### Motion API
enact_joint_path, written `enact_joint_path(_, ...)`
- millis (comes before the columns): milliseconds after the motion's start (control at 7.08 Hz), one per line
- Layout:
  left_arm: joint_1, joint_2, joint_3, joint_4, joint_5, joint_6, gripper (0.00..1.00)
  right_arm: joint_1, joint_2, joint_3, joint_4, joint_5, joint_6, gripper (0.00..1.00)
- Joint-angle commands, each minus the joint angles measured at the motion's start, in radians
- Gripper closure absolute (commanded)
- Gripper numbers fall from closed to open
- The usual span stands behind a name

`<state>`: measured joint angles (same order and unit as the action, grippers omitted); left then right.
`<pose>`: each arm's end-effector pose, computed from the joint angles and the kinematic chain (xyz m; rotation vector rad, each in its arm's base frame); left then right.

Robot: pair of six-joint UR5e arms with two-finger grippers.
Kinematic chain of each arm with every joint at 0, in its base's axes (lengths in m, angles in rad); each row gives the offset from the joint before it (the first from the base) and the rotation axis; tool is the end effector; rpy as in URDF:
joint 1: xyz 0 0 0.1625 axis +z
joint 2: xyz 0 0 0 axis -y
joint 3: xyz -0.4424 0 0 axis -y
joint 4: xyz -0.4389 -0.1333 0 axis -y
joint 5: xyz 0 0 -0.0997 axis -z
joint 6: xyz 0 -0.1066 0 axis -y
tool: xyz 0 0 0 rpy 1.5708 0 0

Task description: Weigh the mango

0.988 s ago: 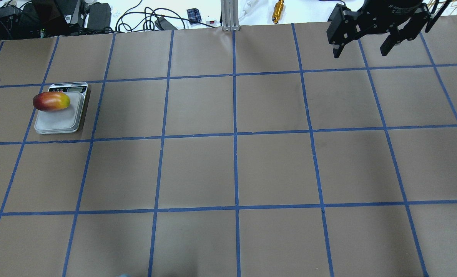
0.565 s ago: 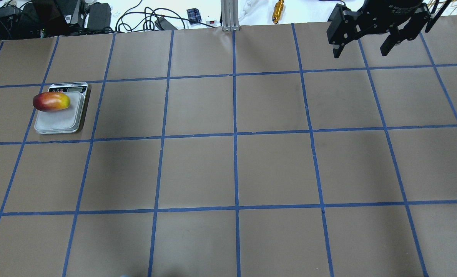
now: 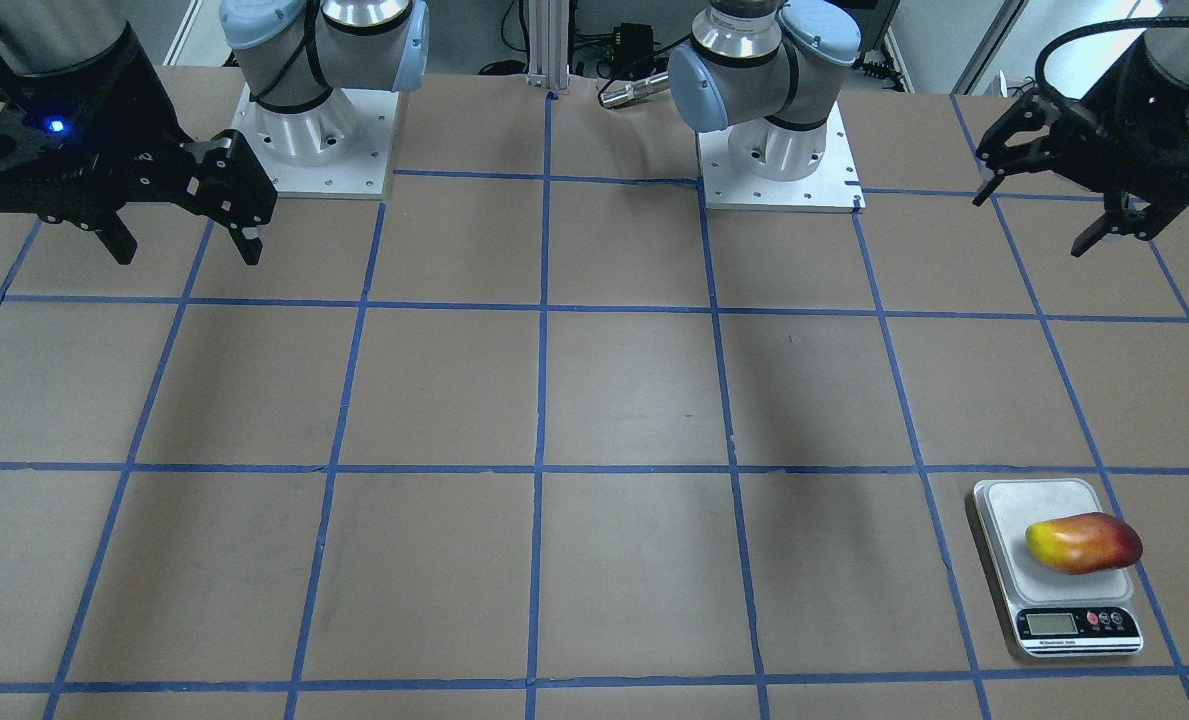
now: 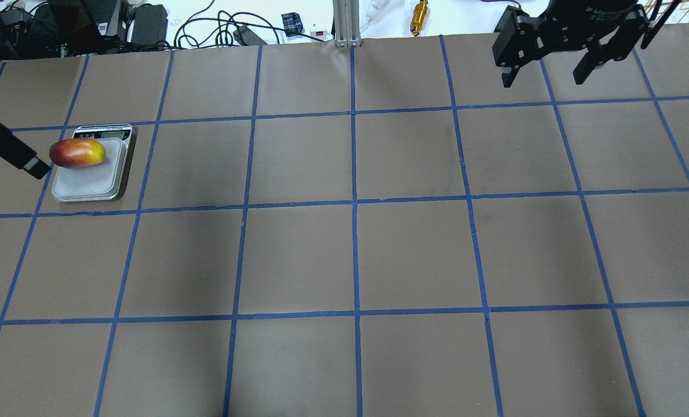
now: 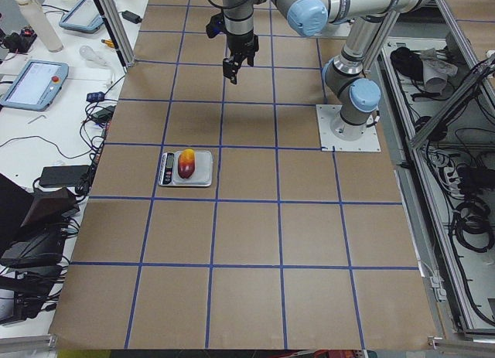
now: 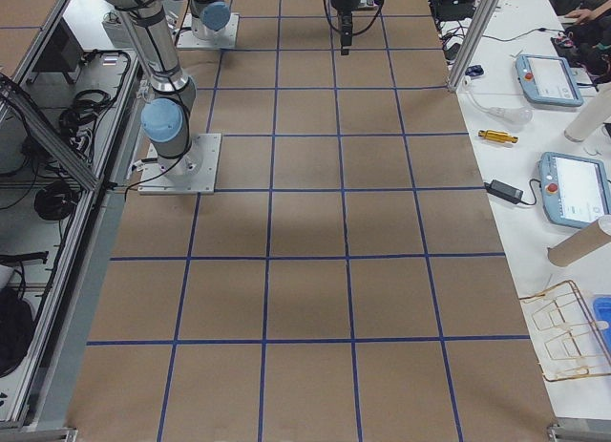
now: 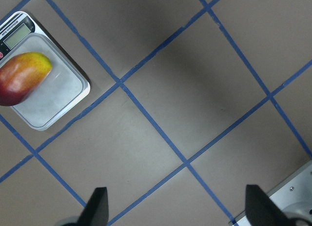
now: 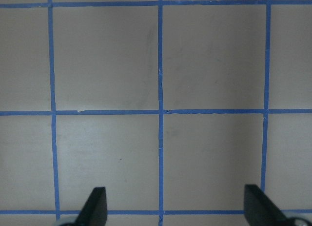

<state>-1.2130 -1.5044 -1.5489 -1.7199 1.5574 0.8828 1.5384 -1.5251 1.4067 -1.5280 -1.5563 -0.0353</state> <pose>0.0492 -0.5163 0.5302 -0.8025 -2.9888 -0.0645 0.1165 -0.5676 0.5575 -0.0054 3.1274 -0.1190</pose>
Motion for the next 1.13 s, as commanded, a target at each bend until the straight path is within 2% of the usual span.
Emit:
enact_joint_path(0,-0.171,-0.014,0.001,0.026,0.003,-0.364,0.0,0.0,-0.001,0.0,0.0,0.001,0.0,0.0)
enact_joint_path(282,-0.281,-0.028,-0.002,0.065,0.001,-0.609,0.0,0.0,0.0,0.0,0.0,-0.001,0.0,0.0)
enact_joint_path(565,-0.361,-0.037,-0.004,0.078,0.004,-0.744,0.0,0.0,-0.001,0.0,0.0,-0.001,0.0,0.0)
enact_joint_path(988,-0.366,-0.045,0.0,0.137,0.006,-0.801,0.0,0.0,0.0,0.0,0.0,-0.001,0.0,0.0)
